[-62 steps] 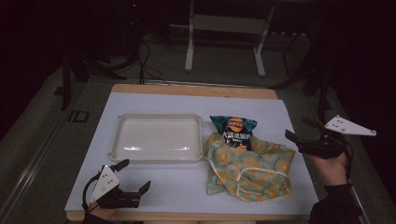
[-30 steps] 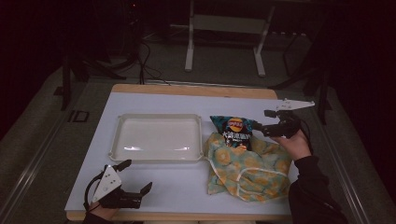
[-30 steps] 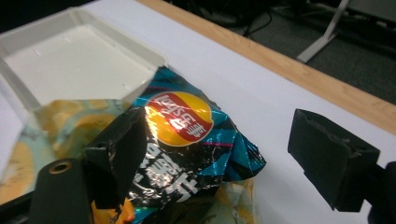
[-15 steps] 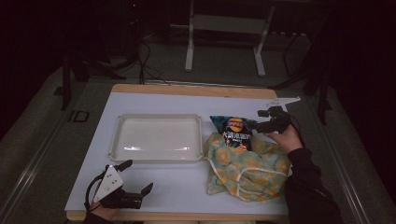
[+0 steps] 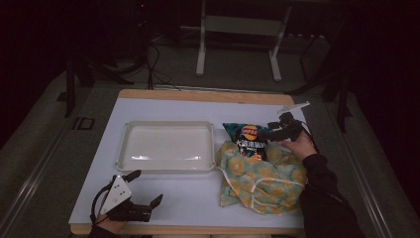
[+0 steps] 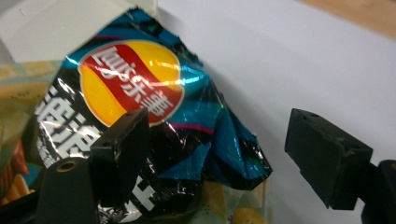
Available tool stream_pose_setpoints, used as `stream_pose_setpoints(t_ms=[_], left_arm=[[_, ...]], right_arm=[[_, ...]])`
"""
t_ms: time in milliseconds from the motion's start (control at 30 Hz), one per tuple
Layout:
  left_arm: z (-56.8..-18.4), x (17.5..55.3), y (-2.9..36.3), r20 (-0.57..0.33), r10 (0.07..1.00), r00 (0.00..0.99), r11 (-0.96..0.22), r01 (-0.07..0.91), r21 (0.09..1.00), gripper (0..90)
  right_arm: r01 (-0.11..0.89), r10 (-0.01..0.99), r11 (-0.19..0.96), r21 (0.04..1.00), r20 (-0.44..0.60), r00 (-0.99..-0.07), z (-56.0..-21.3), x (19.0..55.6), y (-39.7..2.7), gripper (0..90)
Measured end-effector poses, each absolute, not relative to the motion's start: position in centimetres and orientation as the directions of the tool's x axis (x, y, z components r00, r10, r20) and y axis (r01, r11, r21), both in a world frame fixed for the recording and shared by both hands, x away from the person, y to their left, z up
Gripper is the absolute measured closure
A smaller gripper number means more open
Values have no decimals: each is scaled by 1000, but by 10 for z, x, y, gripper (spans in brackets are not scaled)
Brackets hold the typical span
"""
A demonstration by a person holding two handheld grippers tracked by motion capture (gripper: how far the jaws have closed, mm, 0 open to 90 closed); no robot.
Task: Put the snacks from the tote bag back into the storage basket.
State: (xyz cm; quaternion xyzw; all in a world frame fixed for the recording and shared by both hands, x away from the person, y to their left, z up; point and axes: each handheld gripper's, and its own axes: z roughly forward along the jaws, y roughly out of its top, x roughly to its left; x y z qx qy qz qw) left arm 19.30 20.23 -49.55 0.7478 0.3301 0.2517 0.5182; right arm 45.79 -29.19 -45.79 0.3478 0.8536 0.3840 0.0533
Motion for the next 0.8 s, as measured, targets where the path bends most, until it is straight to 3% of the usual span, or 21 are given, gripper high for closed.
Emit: stream_pose_setpoints(t_ms=[133,333,467,600,800], left_arm=[[-496,193,202,30,753,658,-244,236,941,1],[-496,194,201,24,752,659,-237,236,943,1],[-495,194,202,21,751,660,-234,236,943,1],[-495,193,202,19,751,660,-231,235,944,1],[-495,193,202,22,750,661,-233,233,944,1]], right_arm=[[566,617,483,669,199,-761,-463,461,-291,241],[580,597,515,631,221,-771,-465,467,-288,417],[592,599,529,608,226,-768,-467,469,-287,590],[588,594,557,587,213,-776,-466,468,-283,865],[554,597,580,597,151,-788,-457,460,-276,891]])
